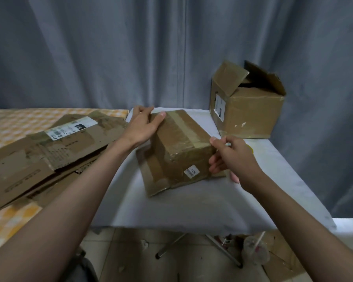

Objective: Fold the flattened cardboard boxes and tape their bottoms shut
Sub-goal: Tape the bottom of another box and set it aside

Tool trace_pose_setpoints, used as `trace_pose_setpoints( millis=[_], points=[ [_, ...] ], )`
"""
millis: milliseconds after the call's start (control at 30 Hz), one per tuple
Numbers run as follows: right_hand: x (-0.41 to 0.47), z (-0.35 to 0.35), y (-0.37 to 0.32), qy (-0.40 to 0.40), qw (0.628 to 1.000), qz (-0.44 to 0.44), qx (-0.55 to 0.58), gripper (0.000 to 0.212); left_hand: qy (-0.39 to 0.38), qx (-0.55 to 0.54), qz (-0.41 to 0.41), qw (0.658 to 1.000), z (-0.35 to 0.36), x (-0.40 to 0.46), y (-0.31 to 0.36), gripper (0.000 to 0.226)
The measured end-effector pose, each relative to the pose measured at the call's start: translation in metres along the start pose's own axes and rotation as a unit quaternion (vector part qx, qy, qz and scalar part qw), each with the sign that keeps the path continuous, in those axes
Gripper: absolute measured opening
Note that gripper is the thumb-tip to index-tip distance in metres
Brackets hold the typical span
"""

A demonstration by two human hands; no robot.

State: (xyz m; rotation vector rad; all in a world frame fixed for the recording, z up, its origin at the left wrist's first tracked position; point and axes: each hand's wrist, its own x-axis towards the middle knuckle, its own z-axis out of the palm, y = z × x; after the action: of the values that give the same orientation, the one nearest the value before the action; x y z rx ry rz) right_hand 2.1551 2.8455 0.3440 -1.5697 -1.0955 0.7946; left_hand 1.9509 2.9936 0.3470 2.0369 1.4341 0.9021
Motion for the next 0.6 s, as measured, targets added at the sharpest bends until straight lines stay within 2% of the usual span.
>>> trace_pose_setpoints(
  millis=[167,233,300,367,467,600],
  points=[
    [0.013,-0.011,-0.004,0.084,0.996,0.001,0.025,0.028,0.062,0.041,-0.016,0.997,-0.017,-0.001,0.006,0.071],
    [0.019,-0.011,-0.003,0.101,0.995,-0.001,-0.002,0.029,0.048,0.056,-0.032,0.997,-0.022,-0.009,0.012,0.061],
    [0.02,-0.008,-0.006,0.11,0.993,0.001,-0.047,0.037,0.0,0.076,-0.065,0.995,-0.024,-0.018,0.018,0.057],
    [0.017,-0.004,-0.011,0.087,0.992,0.019,-0.094,0.052,-0.048,0.081,-0.108,0.99,-0.021,-0.027,0.013,0.058],
    [0.007,0.003,-0.016,0.013,0.986,0.086,-0.142,0.063,-0.078,0.04,-0.152,0.984,-0.017,-0.035,-0.003,0.064],
    [0.0,0.014,-0.015,-0.025,0.969,0.124,-0.211,0.073,-0.099,0.071,-0.152,0.981,-0.012,-0.042,-0.009,0.073]
  ],
)
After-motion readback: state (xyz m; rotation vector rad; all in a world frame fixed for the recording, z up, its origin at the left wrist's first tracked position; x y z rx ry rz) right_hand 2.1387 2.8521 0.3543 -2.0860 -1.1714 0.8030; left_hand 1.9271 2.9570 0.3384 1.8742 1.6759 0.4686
